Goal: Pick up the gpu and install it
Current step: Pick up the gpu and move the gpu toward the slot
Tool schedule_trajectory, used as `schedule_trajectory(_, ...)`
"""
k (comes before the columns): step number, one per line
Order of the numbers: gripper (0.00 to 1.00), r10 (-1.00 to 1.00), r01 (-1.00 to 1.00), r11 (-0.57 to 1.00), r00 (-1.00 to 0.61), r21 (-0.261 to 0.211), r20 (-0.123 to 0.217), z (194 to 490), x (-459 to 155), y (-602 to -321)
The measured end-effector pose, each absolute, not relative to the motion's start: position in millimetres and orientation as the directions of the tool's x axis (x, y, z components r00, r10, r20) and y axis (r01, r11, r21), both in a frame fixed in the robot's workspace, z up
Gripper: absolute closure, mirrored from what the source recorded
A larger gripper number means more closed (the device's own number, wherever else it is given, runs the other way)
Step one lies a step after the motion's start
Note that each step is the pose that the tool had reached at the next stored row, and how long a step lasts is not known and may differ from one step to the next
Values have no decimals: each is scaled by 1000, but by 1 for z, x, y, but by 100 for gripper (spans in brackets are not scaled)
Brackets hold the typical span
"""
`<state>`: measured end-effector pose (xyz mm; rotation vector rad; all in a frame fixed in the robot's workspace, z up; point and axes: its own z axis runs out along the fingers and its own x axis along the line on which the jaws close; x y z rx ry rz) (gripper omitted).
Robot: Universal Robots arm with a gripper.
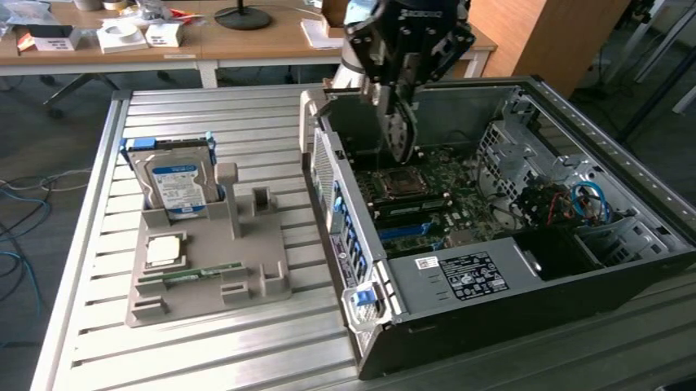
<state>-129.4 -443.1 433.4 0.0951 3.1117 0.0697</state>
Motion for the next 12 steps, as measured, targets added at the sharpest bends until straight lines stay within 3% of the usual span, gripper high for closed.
schedule_trajectory(12, 74, 62, 61, 997, -998, 46, -26, 433, -86, -443)
